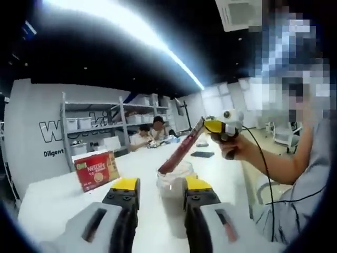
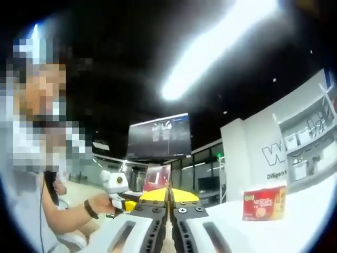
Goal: Tear open the coffee pouch, take out the coffee, and pour the coffee from the pouch into the cup
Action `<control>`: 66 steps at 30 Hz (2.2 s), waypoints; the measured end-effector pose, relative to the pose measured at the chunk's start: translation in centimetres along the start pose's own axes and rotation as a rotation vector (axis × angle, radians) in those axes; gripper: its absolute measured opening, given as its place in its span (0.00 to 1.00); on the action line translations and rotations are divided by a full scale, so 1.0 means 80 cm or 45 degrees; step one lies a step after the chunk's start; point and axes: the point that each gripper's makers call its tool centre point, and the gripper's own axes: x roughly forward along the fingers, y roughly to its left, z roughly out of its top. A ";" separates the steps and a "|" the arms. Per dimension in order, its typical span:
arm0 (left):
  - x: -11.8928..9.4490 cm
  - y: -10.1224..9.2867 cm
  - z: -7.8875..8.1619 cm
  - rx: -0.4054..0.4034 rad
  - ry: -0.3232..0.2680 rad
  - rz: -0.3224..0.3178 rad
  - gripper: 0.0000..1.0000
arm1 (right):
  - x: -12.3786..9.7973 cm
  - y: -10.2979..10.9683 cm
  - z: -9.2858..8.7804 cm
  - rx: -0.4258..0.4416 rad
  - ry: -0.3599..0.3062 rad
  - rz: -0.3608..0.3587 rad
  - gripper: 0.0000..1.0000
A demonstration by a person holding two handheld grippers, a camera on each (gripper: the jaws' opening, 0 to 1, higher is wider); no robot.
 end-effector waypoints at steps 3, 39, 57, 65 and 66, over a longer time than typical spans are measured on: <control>-0.003 0.005 0.006 -0.122 -0.041 -0.001 0.31 | 0.002 0.004 0.000 0.010 -0.011 0.017 0.02; -0.003 -0.011 0.012 -0.262 -0.094 -0.066 0.33 | 0.002 0.007 -0.001 -0.010 -0.023 0.001 0.02; 0.000 -0.018 0.016 -0.222 -0.096 -0.080 0.32 | -0.003 -0.001 -0.005 0.003 -0.026 -0.024 0.02; -0.003 -0.015 0.020 -0.202 -0.099 -0.066 0.32 | -0.003 0.002 -0.001 0.016 -0.052 -0.014 0.02; -0.003 -0.015 0.020 -0.202 -0.100 -0.065 0.32 | -0.003 0.002 -0.001 0.017 -0.052 -0.014 0.02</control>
